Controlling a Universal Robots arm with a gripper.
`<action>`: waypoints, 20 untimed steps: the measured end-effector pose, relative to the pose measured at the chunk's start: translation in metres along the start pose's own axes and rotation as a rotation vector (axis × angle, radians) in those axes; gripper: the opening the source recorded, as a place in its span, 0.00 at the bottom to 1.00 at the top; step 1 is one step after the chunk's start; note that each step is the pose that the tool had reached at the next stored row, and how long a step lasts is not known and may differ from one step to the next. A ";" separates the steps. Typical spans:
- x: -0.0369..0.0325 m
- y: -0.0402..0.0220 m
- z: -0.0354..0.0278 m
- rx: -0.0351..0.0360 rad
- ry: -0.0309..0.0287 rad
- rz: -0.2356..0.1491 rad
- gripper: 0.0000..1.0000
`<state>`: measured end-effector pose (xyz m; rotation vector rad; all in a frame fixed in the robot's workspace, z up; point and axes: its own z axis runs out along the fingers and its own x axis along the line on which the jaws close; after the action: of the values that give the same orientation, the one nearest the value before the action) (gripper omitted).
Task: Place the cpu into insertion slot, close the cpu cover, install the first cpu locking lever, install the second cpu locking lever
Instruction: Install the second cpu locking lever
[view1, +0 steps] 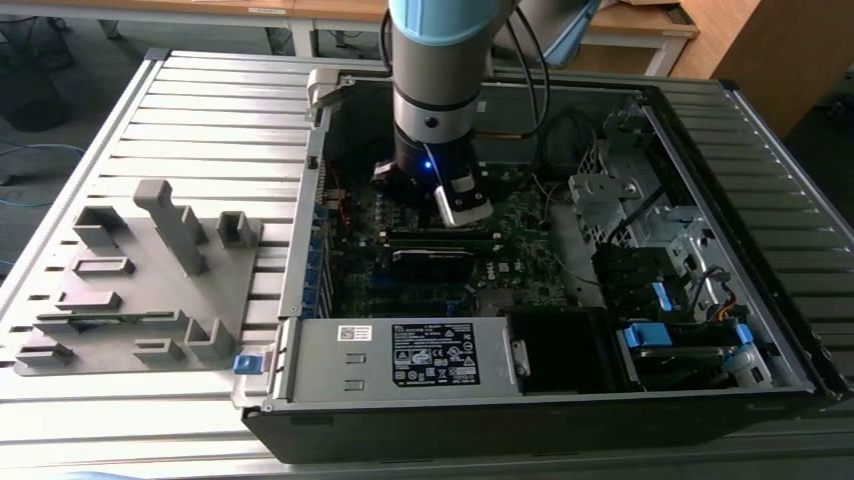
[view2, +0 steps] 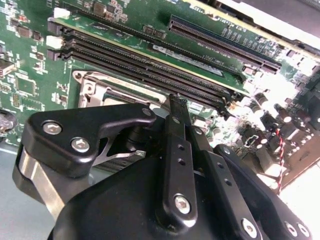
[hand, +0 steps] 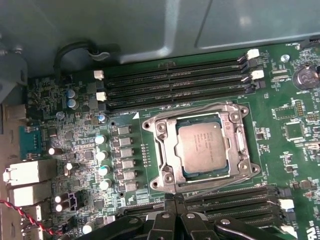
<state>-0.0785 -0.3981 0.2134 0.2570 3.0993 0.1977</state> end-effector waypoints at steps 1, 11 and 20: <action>0.0006 -0.0002 0.0007 -0.0001 0.0000 0.000 0.11; 0.0034 -0.0010 0.0032 -0.0003 0.0000 0.000 0.11; 0.0048 -0.0020 0.0096 -0.0009 0.0004 0.000 0.11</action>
<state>-0.0832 -0.3981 0.2036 0.2568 3.0995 0.1991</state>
